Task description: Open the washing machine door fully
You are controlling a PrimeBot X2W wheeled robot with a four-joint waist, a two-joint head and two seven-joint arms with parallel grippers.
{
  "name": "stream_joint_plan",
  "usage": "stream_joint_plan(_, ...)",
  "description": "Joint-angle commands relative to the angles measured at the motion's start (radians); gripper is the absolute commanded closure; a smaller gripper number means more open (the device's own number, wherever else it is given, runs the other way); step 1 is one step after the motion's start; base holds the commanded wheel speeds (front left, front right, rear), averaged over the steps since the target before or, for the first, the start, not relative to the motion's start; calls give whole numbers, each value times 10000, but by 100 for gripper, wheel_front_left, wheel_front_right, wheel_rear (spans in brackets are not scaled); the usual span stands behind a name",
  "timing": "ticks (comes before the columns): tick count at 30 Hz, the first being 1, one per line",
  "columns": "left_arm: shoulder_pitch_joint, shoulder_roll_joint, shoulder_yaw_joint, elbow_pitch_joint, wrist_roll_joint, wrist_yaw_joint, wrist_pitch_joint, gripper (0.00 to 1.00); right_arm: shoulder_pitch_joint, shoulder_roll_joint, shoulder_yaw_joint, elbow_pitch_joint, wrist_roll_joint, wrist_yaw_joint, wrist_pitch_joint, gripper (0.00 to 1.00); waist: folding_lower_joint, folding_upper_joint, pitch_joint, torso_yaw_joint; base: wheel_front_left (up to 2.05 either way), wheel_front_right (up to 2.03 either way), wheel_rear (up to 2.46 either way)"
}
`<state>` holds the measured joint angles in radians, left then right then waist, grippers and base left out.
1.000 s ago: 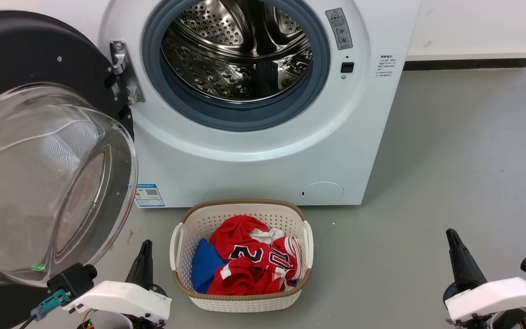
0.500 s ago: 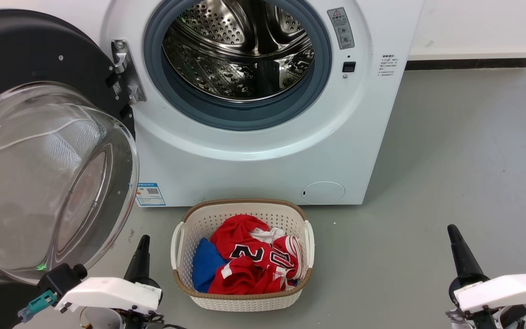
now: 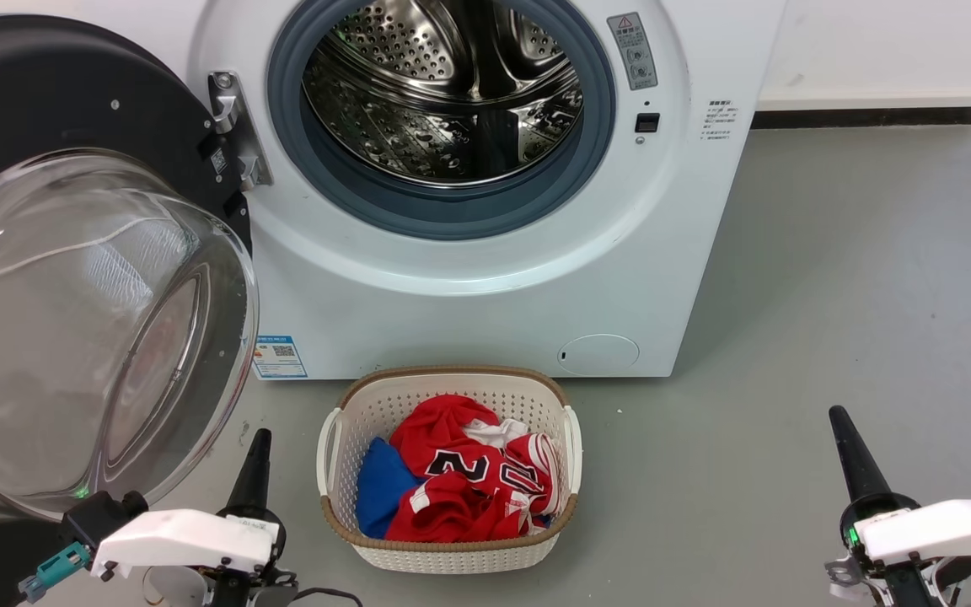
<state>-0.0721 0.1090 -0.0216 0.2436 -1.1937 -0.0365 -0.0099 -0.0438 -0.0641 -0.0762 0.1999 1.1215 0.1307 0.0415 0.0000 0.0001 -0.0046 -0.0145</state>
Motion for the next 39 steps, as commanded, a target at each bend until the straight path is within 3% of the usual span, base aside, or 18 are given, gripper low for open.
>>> stream_joint_plan(1, -276, -44, 120, -66, -224, -102, 70, 100, -264, 9, -39, -26, 277, 1, 52, 100, 0, -1, 2, 4, 0, 0, 0)
stream_joint_plan(39, -391, -421, 1017, -7, -3029, -721, 910, 100, -591, 114, -290, 320, 3550, 1, 550, 100, 0, -1, 50, 95, 0, 0, 0)
